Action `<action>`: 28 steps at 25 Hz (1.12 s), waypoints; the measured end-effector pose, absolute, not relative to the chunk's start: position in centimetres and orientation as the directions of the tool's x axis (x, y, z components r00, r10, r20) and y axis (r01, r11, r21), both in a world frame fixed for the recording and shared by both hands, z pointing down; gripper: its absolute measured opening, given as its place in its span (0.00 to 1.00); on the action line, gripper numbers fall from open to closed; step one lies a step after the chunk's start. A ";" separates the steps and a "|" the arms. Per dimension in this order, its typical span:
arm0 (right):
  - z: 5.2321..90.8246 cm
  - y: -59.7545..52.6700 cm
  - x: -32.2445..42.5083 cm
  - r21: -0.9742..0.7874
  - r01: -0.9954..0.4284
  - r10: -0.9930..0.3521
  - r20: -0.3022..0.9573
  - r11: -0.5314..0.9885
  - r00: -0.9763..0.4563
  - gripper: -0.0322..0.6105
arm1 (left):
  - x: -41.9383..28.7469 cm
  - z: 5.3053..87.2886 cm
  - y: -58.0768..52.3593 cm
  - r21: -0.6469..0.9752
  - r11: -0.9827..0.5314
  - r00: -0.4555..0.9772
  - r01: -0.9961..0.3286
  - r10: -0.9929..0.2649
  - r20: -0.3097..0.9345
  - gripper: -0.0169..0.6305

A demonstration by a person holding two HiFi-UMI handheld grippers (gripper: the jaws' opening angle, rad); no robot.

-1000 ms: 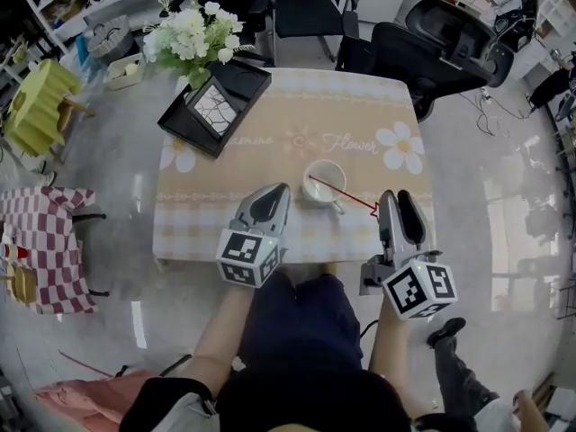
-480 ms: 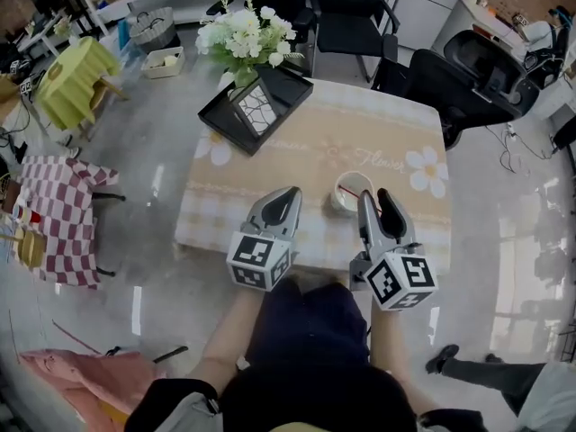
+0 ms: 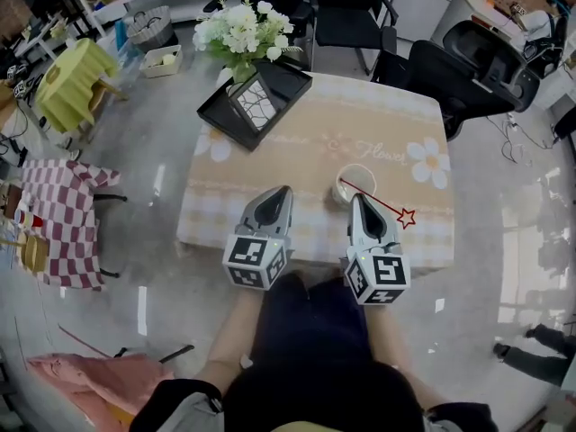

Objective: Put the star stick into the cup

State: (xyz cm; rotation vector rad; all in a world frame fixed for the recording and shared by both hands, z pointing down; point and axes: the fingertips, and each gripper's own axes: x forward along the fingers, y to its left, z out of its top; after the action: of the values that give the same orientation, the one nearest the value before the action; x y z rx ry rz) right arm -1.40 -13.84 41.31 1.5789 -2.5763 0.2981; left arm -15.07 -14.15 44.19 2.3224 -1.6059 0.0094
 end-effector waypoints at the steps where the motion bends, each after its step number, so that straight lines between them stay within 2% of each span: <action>1: 41.6 -13.8 -1.2 -0.109 -0.894 -0.873 0.195 0.434 -0.448 0.06 | -15.2 44.3 -14.1 0.253 -0.315 0.366 -0.915 -0.912 0.185 0.04; 11: 42.3 -13.9 -0.1 -0.054 -0.919 -0.895 0.210 0.390 -0.393 0.06 | -16.1 44.9 -14.1 0.242 -0.300 0.350 -0.923 -0.915 0.199 0.04; 28: 41.5 -13.9 1.1 -0.097 -0.932 -0.913 0.187 0.349 -0.361 0.05 | -15.1 44.3 -14.3 0.244 -0.312 0.359 -0.918 -0.916 0.180 0.04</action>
State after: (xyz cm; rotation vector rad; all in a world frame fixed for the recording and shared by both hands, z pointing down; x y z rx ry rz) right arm 1.07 -13.94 41.50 1.7140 -2.4965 0.2839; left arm -15.12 -14.30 44.31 2.3218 -1.6236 0.0116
